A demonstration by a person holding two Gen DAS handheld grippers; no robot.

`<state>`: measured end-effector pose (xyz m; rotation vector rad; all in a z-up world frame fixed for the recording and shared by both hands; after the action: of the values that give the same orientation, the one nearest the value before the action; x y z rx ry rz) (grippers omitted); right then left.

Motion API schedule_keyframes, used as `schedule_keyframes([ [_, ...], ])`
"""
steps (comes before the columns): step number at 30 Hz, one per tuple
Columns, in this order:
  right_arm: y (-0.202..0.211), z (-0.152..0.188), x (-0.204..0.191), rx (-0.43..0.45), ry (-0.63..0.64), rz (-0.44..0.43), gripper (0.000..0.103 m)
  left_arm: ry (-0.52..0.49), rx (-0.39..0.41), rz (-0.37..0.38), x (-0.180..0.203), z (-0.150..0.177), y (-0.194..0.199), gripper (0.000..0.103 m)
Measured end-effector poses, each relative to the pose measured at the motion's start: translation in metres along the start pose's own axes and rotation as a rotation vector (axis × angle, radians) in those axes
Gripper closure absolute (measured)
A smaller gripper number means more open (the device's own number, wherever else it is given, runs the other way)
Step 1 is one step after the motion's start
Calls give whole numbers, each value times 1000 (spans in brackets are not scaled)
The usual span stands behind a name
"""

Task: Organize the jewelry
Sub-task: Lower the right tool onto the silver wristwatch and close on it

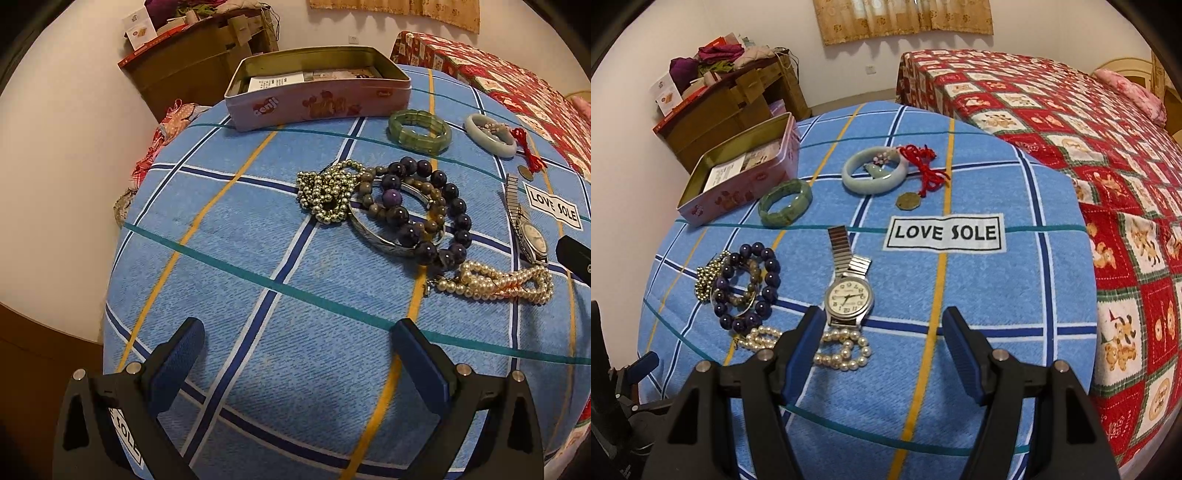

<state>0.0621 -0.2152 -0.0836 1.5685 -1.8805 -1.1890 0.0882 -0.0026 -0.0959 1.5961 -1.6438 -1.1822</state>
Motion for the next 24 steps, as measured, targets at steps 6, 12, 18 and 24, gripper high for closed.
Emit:
schedule_keyframes([
  [6,0,-1,2,3,4,5,33,-8,5,-19,0,-2,-1,1],
  [12,-11,-5,-1,-36,22,-23,33,-17,16,-47,0,-3,-1,1],
  [18,-34,-7,-20,-87,81,-19,33,-31,23,-87,-1,-4,-2,1],
  [24,-45,-10,-31,-87,141,40,33,-33,26,-108,-4,-5,-2,1],
])
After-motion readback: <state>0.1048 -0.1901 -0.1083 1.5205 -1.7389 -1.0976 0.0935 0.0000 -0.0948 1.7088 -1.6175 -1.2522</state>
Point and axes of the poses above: each gripper's, at about its wrist camera, not at the fingertips, and y roughly against the way its jaws point, x to its right, z to its underside, the point moved 3 cm from there along -y, roughly the way its jaws point, and after that the axes turned 1 degree about -z, right-handed, at the moved point
